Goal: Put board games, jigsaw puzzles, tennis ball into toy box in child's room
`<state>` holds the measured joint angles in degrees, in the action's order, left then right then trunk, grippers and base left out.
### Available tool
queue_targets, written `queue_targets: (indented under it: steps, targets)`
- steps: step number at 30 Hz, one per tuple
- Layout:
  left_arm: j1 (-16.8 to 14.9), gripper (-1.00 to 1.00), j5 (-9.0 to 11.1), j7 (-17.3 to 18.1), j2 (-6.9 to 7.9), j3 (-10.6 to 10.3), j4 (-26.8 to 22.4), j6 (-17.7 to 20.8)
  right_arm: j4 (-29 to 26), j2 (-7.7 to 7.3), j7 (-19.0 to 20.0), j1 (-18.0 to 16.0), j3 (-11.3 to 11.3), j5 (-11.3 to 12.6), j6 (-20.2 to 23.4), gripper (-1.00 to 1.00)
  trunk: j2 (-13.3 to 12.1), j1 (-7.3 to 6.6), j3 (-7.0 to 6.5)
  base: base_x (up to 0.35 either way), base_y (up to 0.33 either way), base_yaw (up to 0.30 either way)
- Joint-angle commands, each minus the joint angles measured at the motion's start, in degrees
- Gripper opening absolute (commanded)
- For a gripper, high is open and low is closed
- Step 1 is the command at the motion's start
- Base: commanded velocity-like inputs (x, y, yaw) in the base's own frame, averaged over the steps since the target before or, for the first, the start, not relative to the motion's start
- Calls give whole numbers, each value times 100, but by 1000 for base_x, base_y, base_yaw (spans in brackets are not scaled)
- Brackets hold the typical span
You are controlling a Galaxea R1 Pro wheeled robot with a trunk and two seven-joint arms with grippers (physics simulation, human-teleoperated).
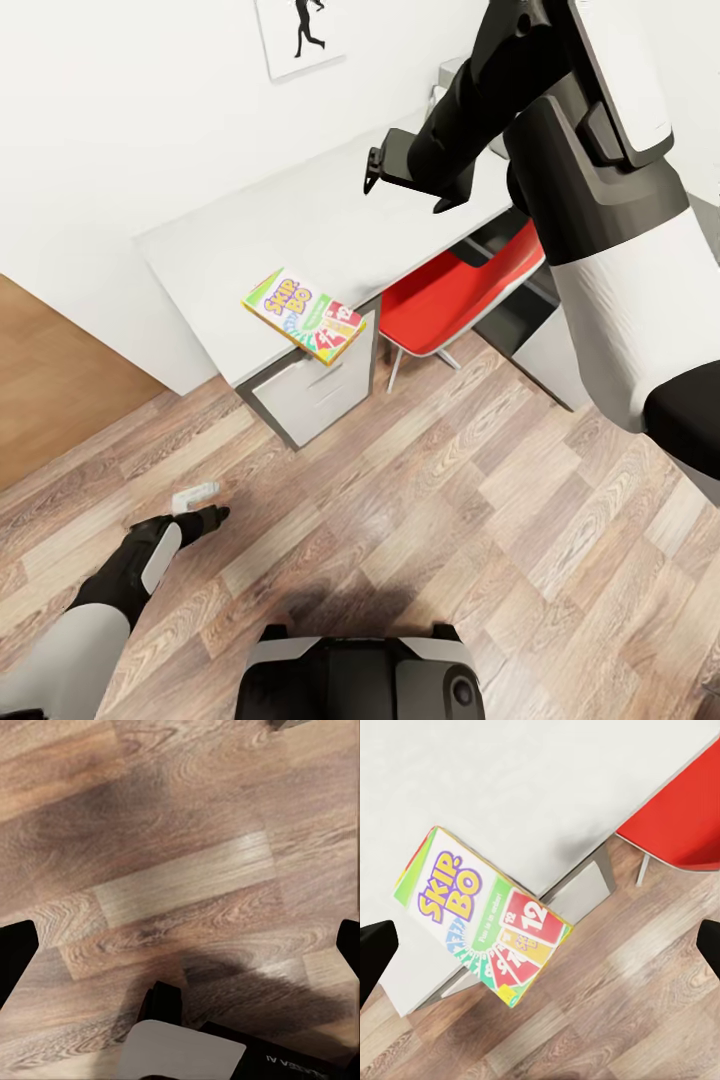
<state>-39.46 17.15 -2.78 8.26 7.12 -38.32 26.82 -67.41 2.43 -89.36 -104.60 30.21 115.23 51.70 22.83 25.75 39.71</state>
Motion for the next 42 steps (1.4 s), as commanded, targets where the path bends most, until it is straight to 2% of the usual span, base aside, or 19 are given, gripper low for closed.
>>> queue_targets:
  steps: [1, 5, 10, 18, 26, 42]
  targets:
    - [-1, 100, 48, -29, -32, 1, 56, -59, 1, 1, -52, 34, 2, 50, 62, 100, 9, 4, -3, 0, 0, 0]
    - [-1, 100, 17, -28, -71, -9, 150, -280, -10, 5, -53, 298, 3, 58, 71, 100, 9, 4, -41, 0, 0, 0]
    - [-1, 100, 9, -24, -77, -16, 181, -333, -10, 0, -60, 402, -4, 60, 81, 100, 9, 4, -88, 0, 0, 0]
    - [-1, 100, 8, -16, -80, -30, 213, -343, -7, 3, -64, 422, -11, 61, 89, 100, 9, 4, -164, 0, 0, 0]
    - [-1, 100, -1, -20, -87, -301, 387, -352, -1, -1, -64, 422, -38, 66, 127, 100, 9, 4, -239, 0, 0, 0]
    - [-1, 100, -1, -22, -86, -337, 403, -428, 0, 9, -64, 422, 1, 61, 92, 100, 9, 4, -391, 0, 0, 0]
